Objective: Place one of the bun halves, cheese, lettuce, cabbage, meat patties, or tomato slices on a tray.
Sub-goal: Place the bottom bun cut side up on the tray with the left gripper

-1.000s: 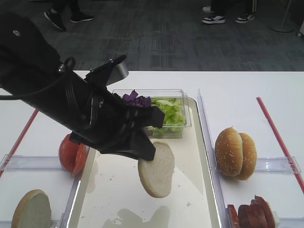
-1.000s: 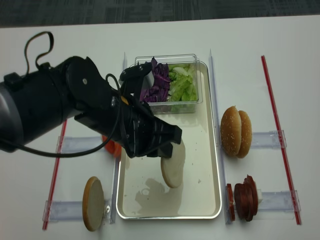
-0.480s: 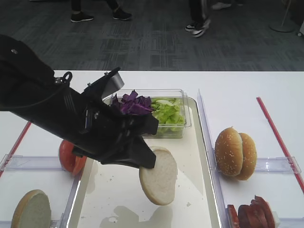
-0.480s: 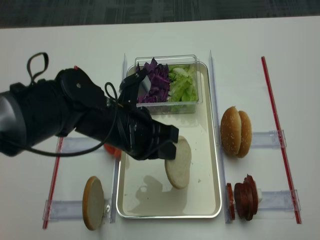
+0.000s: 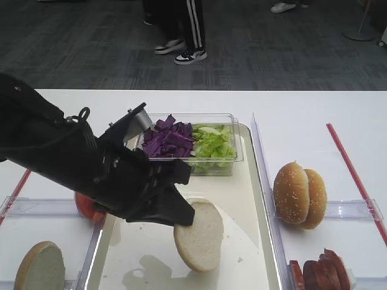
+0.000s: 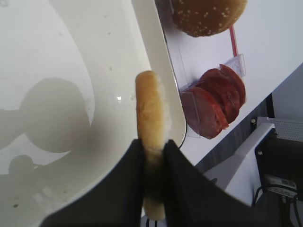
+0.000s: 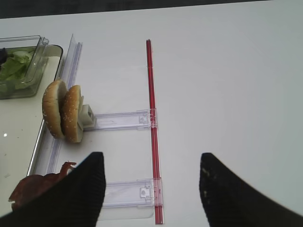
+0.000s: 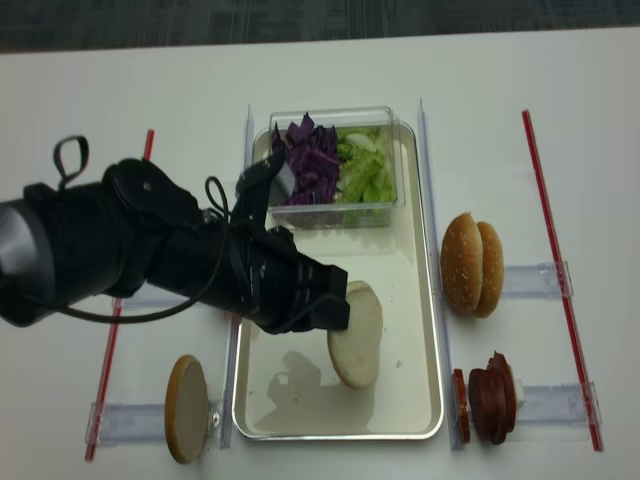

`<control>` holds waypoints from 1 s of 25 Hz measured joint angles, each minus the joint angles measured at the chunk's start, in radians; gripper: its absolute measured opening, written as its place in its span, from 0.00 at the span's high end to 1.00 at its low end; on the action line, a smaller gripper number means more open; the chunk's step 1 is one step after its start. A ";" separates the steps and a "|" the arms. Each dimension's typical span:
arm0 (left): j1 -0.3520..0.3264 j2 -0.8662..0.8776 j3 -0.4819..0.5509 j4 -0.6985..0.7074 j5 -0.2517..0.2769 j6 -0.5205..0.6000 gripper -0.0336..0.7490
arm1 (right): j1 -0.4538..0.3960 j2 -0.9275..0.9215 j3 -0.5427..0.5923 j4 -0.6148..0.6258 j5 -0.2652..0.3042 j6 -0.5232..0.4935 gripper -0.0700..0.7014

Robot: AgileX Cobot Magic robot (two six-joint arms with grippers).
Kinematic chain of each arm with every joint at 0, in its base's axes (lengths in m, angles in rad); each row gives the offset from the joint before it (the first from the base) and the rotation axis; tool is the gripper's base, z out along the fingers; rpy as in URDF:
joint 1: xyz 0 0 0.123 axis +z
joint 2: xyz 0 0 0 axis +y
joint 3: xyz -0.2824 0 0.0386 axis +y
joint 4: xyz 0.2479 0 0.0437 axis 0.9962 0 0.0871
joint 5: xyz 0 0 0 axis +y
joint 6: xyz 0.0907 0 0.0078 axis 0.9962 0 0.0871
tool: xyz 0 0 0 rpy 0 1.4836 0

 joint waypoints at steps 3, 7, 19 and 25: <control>0.017 0.051 0.000 -0.037 0.019 0.043 0.87 | 0.000 0.000 0.000 0.000 0.000 0.000 0.31; 0.019 0.065 0.001 -0.106 0.019 0.129 0.87 | 0.000 0.000 0.000 0.000 0.000 0.000 0.31; 0.075 0.157 0.011 -0.201 0.050 0.205 0.87 | 0.000 0.000 0.000 0.000 0.004 0.000 0.31; 0.090 0.195 0.033 -0.220 0.050 0.205 0.87 | 0.000 0.000 0.000 0.000 0.004 0.000 0.31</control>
